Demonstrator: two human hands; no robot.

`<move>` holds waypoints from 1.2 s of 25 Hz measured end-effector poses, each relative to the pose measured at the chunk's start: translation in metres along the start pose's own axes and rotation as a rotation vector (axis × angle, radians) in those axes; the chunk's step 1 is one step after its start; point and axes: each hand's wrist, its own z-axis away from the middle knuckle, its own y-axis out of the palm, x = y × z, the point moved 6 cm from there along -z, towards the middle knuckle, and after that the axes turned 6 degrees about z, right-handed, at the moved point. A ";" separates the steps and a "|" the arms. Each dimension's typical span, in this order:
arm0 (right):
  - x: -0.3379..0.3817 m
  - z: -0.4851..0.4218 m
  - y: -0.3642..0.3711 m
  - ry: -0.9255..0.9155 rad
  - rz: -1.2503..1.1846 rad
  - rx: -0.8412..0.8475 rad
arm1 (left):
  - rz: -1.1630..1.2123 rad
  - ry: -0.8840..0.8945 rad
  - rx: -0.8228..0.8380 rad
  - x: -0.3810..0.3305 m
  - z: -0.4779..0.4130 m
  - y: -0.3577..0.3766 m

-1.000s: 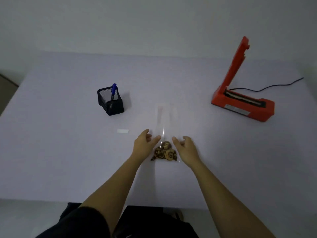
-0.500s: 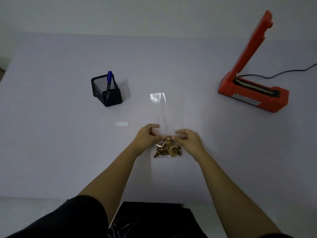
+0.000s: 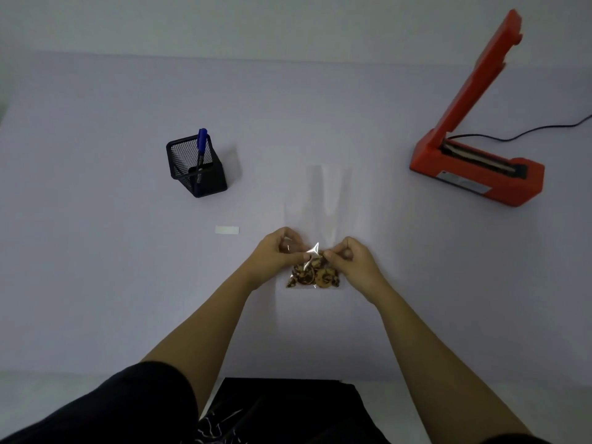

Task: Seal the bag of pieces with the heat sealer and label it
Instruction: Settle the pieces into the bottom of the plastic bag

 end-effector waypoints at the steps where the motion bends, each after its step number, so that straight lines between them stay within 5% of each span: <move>1: 0.001 0.001 0.000 -0.014 -0.011 0.001 | -0.026 0.009 0.000 0.000 0.000 -0.001; 15: -0.006 -0.002 0.005 0.042 -0.163 0.047 | 0.152 0.044 -0.046 0.009 0.004 -0.013; 25: -0.014 0.000 0.000 0.016 -0.009 -0.041 | -0.142 0.086 -0.065 0.012 0.005 -0.023; 30: -0.012 0.001 -0.004 0.005 0.011 -0.088 | -0.094 0.042 -0.036 0.015 0.009 -0.017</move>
